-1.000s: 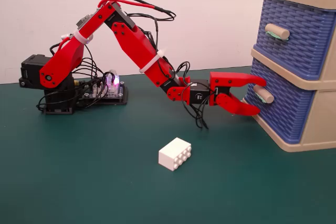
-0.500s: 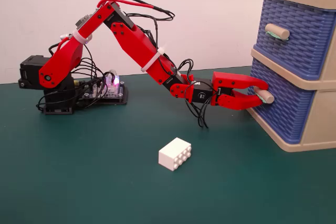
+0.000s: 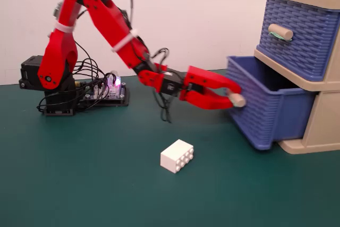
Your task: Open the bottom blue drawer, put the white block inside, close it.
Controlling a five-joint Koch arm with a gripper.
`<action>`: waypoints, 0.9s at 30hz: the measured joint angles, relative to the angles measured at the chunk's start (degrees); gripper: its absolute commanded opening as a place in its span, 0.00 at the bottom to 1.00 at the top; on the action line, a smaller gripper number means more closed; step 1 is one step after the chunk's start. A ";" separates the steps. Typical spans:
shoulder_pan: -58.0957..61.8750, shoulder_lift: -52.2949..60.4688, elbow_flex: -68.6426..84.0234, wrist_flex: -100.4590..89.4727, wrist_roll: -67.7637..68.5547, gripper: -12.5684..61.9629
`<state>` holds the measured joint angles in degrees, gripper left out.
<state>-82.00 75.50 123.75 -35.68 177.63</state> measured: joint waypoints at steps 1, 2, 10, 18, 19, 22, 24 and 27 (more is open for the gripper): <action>0.79 3.87 5.36 0.09 0.18 0.06; 1.49 5.80 7.03 0.53 0.18 0.09; 2.02 14.06 7.65 6.33 2.20 0.64; 7.47 48.52 4.92 55.28 2.29 0.63; 8.44 51.15 1.67 64.07 2.37 0.63; 14.94 51.42 -17.23 94.31 2.46 0.63; 17.75 47.02 -23.82 105.47 2.46 0.63; 22.59 34.28 -38.94 116.46 2.46 0.63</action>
<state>-59.41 109.78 84.81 80.77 180.09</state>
